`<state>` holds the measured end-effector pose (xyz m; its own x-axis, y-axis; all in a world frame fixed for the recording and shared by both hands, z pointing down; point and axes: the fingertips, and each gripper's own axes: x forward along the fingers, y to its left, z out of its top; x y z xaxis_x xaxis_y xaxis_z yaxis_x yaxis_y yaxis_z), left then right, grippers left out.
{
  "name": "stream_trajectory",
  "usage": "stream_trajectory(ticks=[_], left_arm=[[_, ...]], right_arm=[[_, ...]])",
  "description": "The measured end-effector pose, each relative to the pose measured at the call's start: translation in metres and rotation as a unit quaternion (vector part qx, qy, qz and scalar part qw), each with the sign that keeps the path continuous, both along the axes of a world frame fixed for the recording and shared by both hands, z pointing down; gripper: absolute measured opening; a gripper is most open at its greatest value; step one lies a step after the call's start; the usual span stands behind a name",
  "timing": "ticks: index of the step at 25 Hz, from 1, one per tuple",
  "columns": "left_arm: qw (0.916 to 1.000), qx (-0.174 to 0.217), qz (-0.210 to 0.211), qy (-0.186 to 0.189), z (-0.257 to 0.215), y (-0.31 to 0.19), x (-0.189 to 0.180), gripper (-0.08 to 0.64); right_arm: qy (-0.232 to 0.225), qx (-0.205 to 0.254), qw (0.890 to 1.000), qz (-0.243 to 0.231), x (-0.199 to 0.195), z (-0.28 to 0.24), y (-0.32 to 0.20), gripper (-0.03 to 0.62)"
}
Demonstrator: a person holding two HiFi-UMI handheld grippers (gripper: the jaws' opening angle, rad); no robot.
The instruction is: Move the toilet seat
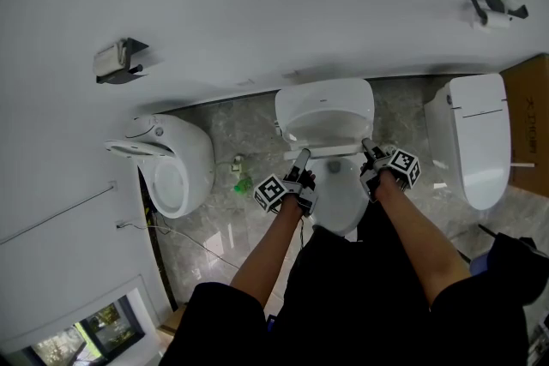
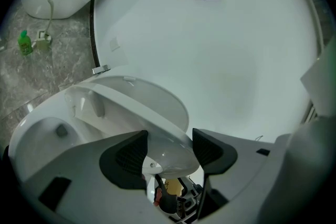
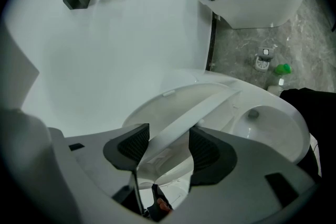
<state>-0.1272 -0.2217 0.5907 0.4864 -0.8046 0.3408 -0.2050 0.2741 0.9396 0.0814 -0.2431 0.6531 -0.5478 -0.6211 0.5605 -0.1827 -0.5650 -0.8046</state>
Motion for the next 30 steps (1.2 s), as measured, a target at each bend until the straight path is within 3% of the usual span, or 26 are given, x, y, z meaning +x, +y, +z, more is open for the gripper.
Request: stream_trajectory(ticks=[30], left_arm=[[0.9994, 0.006, -0.034, -0.005, 0.007, -0.045, -0.004, 0.278]], right_arm=[[-0.026, 0.019, 0.999, 0.011, 0.0, 0.003, -0.038, 0.245]])
